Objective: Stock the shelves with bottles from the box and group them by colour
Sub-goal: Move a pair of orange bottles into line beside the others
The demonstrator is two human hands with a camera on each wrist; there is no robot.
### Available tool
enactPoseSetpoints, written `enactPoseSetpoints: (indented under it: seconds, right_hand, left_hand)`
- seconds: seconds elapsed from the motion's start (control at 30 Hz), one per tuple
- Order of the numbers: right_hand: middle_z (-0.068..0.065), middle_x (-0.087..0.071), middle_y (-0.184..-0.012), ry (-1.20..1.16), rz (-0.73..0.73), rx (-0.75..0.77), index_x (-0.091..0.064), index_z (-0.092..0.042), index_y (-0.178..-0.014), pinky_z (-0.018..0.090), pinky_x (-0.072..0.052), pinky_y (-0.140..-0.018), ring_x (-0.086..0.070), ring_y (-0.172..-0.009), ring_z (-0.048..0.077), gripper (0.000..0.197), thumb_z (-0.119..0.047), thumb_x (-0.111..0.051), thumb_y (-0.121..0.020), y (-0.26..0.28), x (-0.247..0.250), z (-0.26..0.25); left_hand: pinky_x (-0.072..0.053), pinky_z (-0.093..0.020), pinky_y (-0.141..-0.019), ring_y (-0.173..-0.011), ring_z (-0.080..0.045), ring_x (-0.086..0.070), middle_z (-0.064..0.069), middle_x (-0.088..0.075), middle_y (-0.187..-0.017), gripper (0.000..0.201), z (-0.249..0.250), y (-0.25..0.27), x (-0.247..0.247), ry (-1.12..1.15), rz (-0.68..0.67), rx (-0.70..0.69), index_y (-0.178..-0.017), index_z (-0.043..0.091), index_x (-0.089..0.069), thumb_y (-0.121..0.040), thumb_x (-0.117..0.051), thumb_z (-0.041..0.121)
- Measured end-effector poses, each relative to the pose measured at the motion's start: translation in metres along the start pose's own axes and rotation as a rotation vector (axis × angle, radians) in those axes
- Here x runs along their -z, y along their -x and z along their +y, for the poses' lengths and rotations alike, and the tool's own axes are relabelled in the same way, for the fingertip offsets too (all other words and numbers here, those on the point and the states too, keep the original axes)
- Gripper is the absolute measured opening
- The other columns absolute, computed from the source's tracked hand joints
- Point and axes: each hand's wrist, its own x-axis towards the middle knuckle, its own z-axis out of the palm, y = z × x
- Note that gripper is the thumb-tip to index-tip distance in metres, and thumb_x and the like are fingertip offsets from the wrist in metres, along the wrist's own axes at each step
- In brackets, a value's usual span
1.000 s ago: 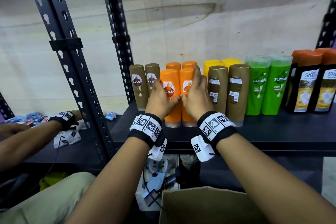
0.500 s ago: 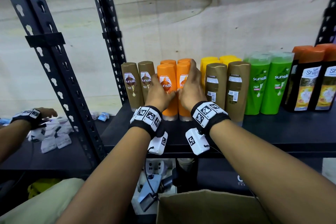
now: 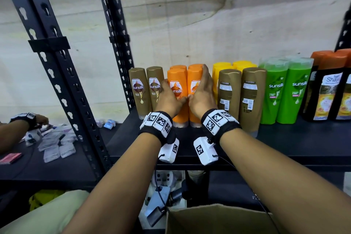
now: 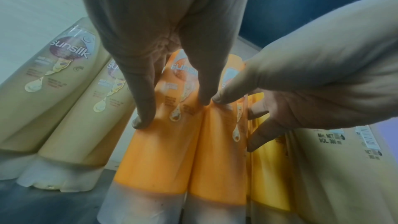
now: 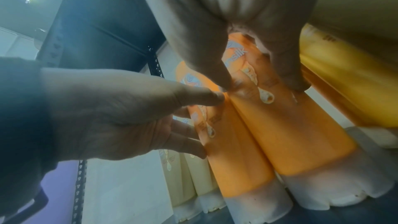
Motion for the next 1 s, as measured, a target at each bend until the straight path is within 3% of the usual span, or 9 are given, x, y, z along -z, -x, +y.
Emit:
enactPoseSetpoints:
  seconds: [0.37,0.63,0.77,0.83,0.9,1.0]
  right_hand:
    - [0.007,-0.017,-0.165,-0.038,0.011,0.039,0.002,-0.027,-0.161,0.049,-0.039,-0.11,-0.037,-0.144,0.032,0.1,0.001,-0.062,-0.09,-0.004,-0.001,0.006]
    - [0.011,-0.023,-0.16,0.01,-0.036,0.072,0.018,-0.033,-0.159,0.052,-0.043,-0.106,-0.043,-0.139,0.035,0.106,-0.004,-0.061,-0.094,0.005,0.005,0.012]
    - [0.011,-0.016,-0.164,0.071,-0.114,0.049,0.02,-0.029,-0.159,0.052,-0.041,-0.108,-0.042,-0.14,0.037,0.101,-0.015,-0.059,-0.097,0.016,0.011,0.015]
    - [0.009,-0.007,-0.166,0.14,-0.165,0.042,0.012,-0.026,-0.161,0.053,-0.036,-0.113,-0.03,-0.148,0.036,0.095,-0.024,-0.06,-0.098,0.027,0.015,0.016]
    - [0.007,-0.005,-0.166,0.207,-0.193,0.09,-0.005,-0.025,-0.161,0.053,-0.038,-0.114,-0.027,-0.149,0.035,0.083,-0.03,-0.059,-0.098,0.041,0.018,0.018]
    - [0.008,-0.031,-0.151,0.289,-0.182,0.188,-0.032,-0.019,-0.152,0.048,-0.048,-0.105,-0.043,-0.137,0.031,0.06,-0.034,-0.055,-0.099,0.056,0.03,0.02]
  left_hand:
    - [-0.044,-0.049,-0.107,-0.132,-0.035,-0.052,-0.013,-0.049,-0.147,0.091,0.002,0.001,-0.005,-0.011,0.027,0.017,-0.151,0.019,-0.019,-0.085,-0.079,0.037]
    - [-0.043,-0.05,-0.108,-0.132,-0.037,-0.051,-0.014,-0.048,-0.148,0.093,0.003,0.009,-0.002,-0.07,-0.028,0.048,-0.154,0.02,-0.012,-0.087,-0.076,0.03]
    - [-0.042,-0.047,-0.11,-0.132,-0.036,-0.051,-0.014,-0.049,-0.147,0.083,0.002,0.02,0.003,-0.127,-0.089,0.058,-0.154,0.014,-0.022,-0.09,-0.072,0.03]
    - [-0.043,-0.045,-0.11,-0.131,-0.034,-0.052,-0.014,-0.052,-0.144,0.072,0.001,0.028,0.006,-0.165,-0.106,0.049,-0.15,0.011,-0.032,-0.092,-0.068,0.033]
    - [-0.044,-0.043,-0.109,-0.129,-0.033,-0.053,-0.016,-0.053,-0.141,0.062,0.002,0.039,0.009,-0.201,-0.097,0.031,-0.145,0.009,-0.041,-0.094,-0.064,0.036]
    - [-0.046,-0.041,-0.101,-0.12,-0.031,-0.057,-0.015,-0.057,-0.131,0.048,0.004,0.06,0.016,-0.301,-0.053,-0.04,-0.133,0.008,-0.054,-0.096,-0.06,0.038]
